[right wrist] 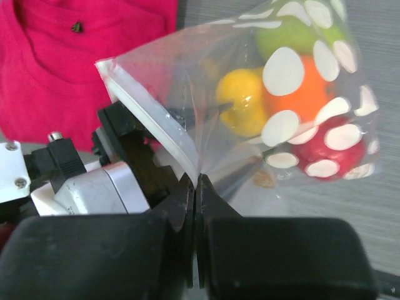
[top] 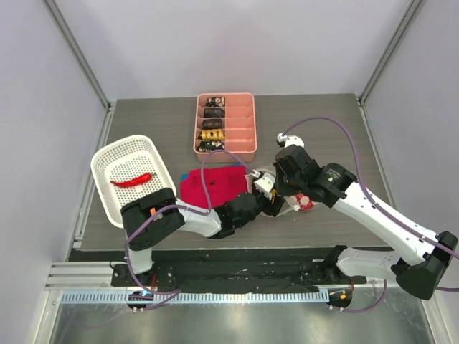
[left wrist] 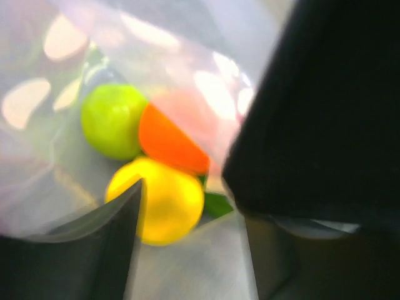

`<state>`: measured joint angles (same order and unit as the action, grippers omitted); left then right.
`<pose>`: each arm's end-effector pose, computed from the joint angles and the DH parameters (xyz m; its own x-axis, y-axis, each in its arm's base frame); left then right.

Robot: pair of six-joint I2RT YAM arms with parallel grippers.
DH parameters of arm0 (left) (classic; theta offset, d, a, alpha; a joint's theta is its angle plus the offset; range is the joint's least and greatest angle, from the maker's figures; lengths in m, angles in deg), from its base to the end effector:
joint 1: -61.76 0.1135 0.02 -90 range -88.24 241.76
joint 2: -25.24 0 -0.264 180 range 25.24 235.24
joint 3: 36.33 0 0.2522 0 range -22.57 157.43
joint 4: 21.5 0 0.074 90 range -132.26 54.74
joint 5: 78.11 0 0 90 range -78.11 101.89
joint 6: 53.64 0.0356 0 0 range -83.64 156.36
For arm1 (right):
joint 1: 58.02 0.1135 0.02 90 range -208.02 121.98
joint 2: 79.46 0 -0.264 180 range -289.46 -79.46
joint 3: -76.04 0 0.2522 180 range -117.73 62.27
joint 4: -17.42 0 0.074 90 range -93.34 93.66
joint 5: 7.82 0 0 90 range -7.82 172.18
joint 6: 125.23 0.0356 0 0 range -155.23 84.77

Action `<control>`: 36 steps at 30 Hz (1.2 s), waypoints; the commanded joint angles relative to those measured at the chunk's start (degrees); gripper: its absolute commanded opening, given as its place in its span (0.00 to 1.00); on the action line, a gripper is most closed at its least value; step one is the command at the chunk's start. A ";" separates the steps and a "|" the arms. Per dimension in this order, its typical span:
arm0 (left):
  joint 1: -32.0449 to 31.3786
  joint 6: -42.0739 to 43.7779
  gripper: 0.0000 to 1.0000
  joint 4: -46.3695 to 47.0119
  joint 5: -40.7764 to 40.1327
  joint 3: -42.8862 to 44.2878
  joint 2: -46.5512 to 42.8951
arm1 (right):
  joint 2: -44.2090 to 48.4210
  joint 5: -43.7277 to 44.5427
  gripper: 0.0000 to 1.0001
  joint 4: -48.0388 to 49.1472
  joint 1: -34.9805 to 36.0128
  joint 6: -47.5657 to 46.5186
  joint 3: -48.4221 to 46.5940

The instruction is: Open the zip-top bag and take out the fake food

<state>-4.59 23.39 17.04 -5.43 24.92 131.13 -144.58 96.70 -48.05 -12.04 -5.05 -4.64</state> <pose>0.1618 -0.3430 0.1787 -0.2112 -0.0520 -0.9761 0.7269 0.6593 -0.1923 0.1605 0.1532 0.3377 -0.7531 -0.0790 -0.6531 -0.2375 0.9585 0.1579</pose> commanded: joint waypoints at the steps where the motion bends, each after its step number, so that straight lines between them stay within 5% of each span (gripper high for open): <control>1: 1.31 1.81 0.49 7.88 -1.40 -0.97 1.08 | 1.14 -3.98 0.01 2.75 0.61 0.76 -0.50; 8: 1.48 1.55 0.43 4.32 0.01 -1.87 0.20 | 2.10 -3.71 0.01 1.17 0.61 0.50 -3.04; 11: 1.83 -0.12 0.30 0.10 1.50 -2.83 -2.08 | 2.37 -3.63 0.01 0.38 0.61 -0.11 -4.01; 21: 1.75 -6.28 0.34 -16.78 -0.78 -0.74 -9.21 | 3.25 -4.33 0.01 1.25 0.61 -0.03 -1.46; 26: 1.83 -4.43 0.48 -19.17 0.09 4.19 -3.59 | 3.60 -4.77 0.02 1.60 0.61 1.11 -1.72; 30: 1.84 -4.60 0.73 -16.78 2.39 5.86 0.54 | 3.42 -6.00 0.01 2.04 0.61 1.73 -2.43; 36: 3.33 -4.87 0.75 -12.93 0.71 7.71 6.08 | 3.69 -7.23 0.02 3.88 0.52 2.52 -0.59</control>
<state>-2.23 18.56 -0.14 -4.01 30.54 134.34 -141.96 92.75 -48.94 -11.98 -4.48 -5.43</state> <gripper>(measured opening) 0.762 0.025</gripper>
